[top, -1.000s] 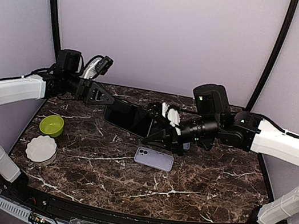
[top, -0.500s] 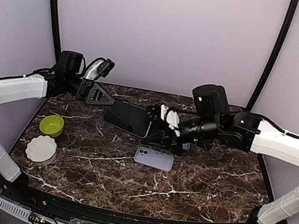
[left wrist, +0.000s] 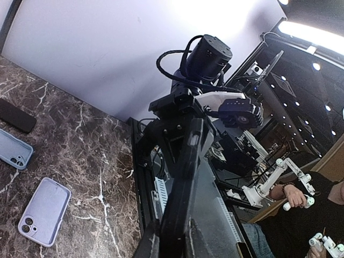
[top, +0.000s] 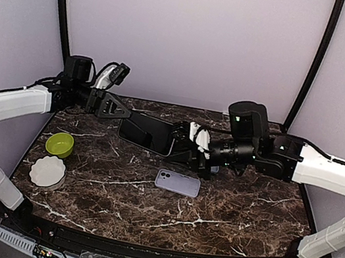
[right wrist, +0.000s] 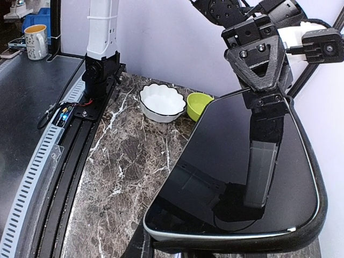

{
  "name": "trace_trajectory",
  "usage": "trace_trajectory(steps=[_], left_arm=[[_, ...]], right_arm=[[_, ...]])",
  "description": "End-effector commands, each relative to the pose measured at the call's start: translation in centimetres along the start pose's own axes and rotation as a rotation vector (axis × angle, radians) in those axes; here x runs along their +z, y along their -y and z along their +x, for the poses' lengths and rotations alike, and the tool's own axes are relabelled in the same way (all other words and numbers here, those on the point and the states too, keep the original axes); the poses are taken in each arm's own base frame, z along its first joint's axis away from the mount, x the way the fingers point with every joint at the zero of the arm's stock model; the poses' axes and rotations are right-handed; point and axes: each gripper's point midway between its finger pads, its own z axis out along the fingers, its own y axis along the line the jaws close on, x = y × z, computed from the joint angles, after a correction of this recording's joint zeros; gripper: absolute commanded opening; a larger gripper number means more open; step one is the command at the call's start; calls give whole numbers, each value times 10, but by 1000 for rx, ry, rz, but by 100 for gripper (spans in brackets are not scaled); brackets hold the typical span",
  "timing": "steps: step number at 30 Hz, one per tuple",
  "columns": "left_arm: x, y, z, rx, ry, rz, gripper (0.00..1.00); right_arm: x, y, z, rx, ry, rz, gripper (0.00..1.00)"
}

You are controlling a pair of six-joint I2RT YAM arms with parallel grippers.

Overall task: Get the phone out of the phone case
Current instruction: Remove the bottom right corner of the phone case from the phone case.

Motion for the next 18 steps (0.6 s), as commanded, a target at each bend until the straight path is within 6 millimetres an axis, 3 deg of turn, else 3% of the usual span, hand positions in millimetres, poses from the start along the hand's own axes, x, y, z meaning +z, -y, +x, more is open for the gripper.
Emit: trace_trajectory(steps=[1, 9, 18], left_arm=[[-9, -31, -2, -49, 62, -167, 0], [-6, -8, 1, 20, 42, -120, 0], [6, 25, 12, 128, -3, -77, 0]], right_arm=[[-36, -2, -107, -288, 357, 67, 0], [-36, -10, -109, -339, 385, 26, 0], [-45, -3, -111, -199, 465, -31, 0]])
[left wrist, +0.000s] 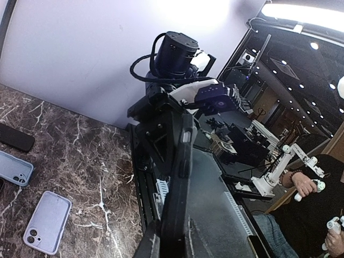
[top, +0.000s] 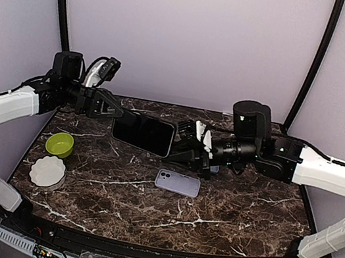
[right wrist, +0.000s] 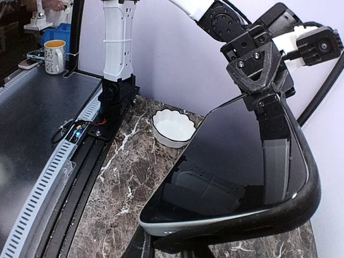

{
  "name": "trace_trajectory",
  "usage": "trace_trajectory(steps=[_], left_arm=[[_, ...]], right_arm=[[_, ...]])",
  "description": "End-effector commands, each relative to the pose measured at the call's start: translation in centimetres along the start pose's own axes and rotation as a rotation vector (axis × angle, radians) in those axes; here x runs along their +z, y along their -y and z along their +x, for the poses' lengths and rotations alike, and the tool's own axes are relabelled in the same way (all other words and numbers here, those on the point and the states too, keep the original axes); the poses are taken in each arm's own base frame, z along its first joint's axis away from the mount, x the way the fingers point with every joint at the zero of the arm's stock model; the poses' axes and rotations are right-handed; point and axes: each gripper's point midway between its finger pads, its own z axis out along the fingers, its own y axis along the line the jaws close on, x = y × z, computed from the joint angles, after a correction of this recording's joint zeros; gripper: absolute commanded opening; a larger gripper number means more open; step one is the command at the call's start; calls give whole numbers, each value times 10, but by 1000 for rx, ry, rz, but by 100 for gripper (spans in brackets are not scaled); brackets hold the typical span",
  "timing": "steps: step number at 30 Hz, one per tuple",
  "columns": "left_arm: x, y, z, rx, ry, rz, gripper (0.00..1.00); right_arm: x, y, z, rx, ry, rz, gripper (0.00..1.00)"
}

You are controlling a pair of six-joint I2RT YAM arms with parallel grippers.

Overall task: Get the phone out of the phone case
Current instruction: Remove the bottom right corner of the phone case from the phone case.

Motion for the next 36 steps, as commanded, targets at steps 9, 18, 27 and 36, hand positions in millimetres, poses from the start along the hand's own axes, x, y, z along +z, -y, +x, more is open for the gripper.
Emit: trace_trajectory(steps=[9, 18, 27, 36], left_arm=[[9, 4, 14, 49, -19, -58, 0], [9, 4, 10, 92, -9, -86, 0], [1, -13, -4, 141, 59, -229, 0], [-12, -19, -14, 165, 110, -297, 0]], right_arm=[[-41, 16, -93, -57, 412, 38, 0], [-43, 19, -95, 39, 454, 24, 0], [-29, 11, -54, 102, 297, -2, 35], [-26, -8, 48, 216, -53, 26, 55]])
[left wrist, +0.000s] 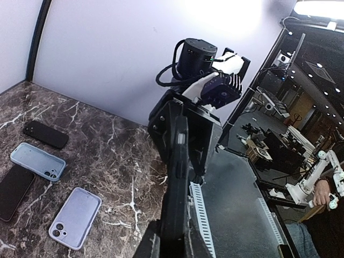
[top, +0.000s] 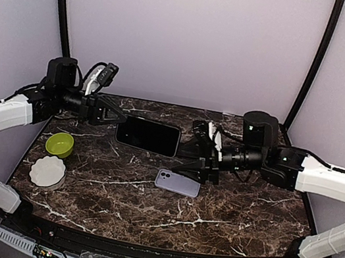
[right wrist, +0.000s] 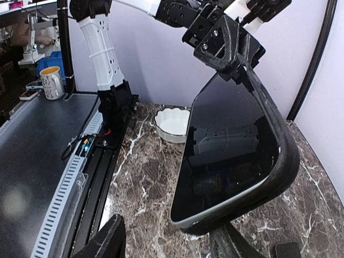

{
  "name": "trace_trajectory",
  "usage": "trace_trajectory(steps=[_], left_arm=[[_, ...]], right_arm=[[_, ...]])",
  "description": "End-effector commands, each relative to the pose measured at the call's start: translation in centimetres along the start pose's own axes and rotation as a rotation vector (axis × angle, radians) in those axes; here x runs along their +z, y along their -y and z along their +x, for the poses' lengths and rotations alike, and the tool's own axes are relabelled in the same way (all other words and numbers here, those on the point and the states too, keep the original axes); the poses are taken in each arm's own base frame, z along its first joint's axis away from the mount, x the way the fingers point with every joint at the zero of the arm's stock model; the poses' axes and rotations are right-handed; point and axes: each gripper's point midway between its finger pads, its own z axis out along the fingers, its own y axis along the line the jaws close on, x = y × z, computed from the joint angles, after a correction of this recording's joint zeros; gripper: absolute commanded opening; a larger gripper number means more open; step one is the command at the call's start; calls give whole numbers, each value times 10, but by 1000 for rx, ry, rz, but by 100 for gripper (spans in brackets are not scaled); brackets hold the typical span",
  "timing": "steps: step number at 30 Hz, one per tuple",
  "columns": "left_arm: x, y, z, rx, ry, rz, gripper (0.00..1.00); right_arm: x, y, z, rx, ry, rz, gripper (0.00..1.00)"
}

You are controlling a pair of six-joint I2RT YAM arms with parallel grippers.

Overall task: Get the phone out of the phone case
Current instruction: Remove the bottom right corner of the phone case from the phone case.

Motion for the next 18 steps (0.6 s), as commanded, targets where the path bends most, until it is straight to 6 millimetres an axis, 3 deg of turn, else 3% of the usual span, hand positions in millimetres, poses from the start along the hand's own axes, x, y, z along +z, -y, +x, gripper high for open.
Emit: trace_trajectory(steps=[1, 6, 18], left_arm=[[-10, -13, -19, 75, 67, -118, 0], [-13, -13, -21, 96, 72, -130, 0], [-19, -11, -16, 199, 73, -202, 0]], right_arm=[[-10, -8, 27, 1, -112, 8, 56], [-15, -4, 43, 8, -179, 47, 64], [-15, 23, 33, -68, -223, 124, 68]])
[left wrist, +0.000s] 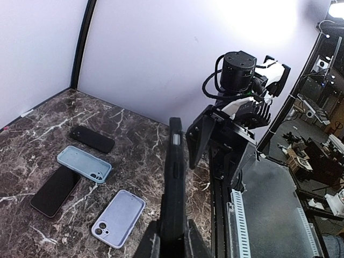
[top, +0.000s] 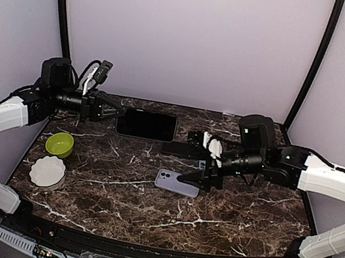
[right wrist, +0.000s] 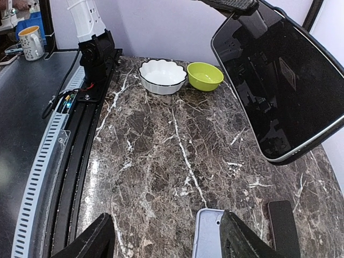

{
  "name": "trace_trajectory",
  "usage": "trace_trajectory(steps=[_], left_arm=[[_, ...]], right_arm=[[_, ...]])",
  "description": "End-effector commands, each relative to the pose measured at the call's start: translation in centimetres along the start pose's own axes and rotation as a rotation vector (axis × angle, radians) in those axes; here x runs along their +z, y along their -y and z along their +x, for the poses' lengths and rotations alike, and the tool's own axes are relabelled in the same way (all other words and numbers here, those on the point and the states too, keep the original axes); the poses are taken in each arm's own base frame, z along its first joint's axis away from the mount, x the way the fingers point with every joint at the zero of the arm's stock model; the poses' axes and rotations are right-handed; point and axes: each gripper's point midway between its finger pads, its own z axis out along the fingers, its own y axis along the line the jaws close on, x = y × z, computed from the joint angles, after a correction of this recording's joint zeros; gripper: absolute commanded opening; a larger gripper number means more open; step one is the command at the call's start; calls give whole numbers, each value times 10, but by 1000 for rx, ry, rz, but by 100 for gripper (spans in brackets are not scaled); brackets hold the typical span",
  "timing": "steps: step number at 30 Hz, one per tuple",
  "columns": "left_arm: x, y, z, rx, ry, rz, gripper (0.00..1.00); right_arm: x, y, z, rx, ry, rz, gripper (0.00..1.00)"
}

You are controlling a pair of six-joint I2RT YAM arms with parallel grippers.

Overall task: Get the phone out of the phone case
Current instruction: Remove the bottom right corner of the phone case from the phone case, then remove the top right corner of the phone case from itself.

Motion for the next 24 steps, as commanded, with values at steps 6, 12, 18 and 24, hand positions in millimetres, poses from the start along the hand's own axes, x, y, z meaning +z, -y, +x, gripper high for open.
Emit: trace_trajectory(steps=[6, 12, 18, 24], left_arm=[[-12, 7, -8, 194, 57, -87, 0], [-11, 20, 5, 303, 80, -37, 5], [-9, 33, 20, 466, 81, -12, 1], [0, 41, 39, 631, 23, 9, 0]], right_arm=[[-14, 24, -13, -101, -15, 87, 67], [-19, 34, -6, -200, -73, 138, 67], [-22, 28, -5, -301, -78, 118, 68], [-26, 25, -13, -327, -72, 96, 68]])
